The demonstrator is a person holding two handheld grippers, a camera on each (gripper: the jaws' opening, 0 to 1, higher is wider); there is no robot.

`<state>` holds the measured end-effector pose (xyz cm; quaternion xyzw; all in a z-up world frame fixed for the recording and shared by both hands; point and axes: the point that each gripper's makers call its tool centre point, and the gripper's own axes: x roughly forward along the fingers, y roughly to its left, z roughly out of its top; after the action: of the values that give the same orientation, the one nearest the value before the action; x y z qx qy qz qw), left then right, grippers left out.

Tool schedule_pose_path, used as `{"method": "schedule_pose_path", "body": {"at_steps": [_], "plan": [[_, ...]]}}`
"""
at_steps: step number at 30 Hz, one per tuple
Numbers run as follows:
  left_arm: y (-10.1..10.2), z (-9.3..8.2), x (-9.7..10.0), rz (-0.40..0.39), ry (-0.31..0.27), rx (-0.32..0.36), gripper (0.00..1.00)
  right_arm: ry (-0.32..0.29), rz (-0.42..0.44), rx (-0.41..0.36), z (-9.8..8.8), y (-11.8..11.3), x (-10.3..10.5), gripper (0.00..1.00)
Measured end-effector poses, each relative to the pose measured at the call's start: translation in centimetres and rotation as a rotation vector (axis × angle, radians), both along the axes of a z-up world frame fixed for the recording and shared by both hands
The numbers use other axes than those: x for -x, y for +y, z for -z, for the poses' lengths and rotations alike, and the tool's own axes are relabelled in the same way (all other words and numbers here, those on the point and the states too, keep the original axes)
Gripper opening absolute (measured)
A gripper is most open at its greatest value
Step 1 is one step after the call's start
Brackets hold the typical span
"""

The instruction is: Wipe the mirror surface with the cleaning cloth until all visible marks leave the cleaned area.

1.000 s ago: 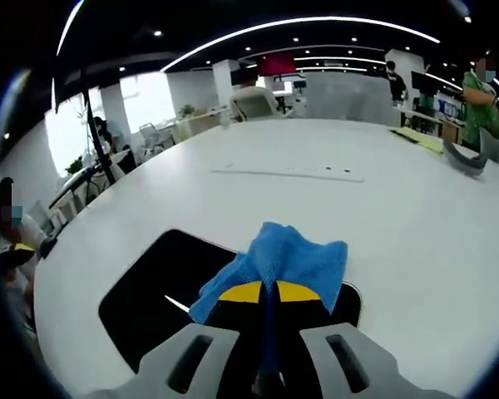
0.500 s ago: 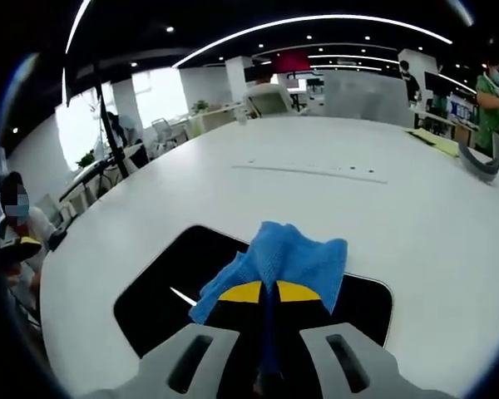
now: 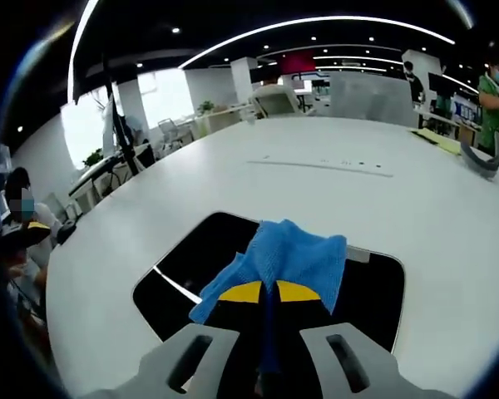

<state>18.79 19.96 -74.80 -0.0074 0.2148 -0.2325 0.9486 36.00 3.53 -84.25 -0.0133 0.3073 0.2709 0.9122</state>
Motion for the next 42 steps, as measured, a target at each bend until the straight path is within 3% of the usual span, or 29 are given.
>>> {"method": "schedule_pose_path", "body": {"at_steps": [42], "plan": [[-0.2, -1.1, 0.6, 0.006, -0.031, 0.000, 0.96, 0.016, -0.020, -0.010, 0.2, 0.2, 2.9, 0.00]]}}
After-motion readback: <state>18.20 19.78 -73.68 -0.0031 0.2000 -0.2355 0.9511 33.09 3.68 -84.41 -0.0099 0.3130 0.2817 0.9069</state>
